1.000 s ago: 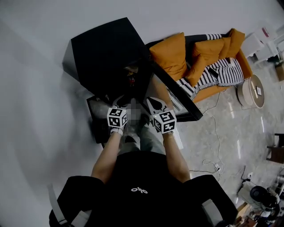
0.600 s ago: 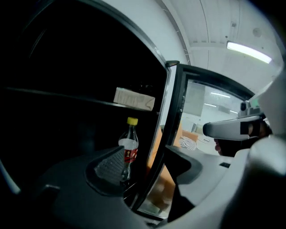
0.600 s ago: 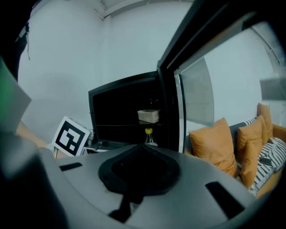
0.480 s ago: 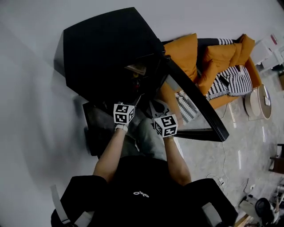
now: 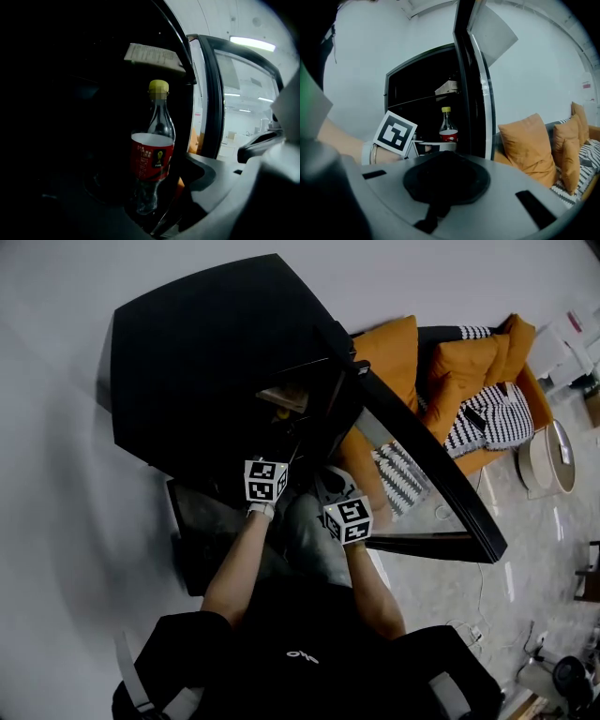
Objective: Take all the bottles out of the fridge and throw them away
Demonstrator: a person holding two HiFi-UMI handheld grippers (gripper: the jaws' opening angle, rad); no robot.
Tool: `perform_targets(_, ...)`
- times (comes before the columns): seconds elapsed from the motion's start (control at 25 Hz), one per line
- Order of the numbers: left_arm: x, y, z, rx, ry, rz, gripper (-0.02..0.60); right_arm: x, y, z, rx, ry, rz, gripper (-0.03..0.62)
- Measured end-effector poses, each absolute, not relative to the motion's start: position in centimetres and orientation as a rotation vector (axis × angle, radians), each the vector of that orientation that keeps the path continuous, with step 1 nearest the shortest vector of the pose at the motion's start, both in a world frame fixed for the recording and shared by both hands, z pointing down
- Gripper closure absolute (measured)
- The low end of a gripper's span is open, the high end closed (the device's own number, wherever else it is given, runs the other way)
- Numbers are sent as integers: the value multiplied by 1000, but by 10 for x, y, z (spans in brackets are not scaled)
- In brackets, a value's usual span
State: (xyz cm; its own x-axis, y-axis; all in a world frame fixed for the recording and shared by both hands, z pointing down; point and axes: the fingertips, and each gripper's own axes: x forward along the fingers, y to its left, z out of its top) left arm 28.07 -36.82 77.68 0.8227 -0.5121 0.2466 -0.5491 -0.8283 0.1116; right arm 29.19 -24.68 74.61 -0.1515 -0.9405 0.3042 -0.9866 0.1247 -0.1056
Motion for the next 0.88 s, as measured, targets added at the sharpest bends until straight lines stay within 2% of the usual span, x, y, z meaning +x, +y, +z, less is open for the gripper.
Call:
perform_targets(0.12, 287, -374, 777, 2836, -832, 315, 250, 295, -249, 749, 1926, -2227, 432, 585)
perform_targets(0.28, 287, -374, 776, 2839, -824, 329, 282, 296, -250, 749, 1911, -2226, 439, 585)
perform_targets(0.88, 252, -324, 749, 2776, -871, 386, 290, 287, -220, 709, 1851, -2248, 490, 585)
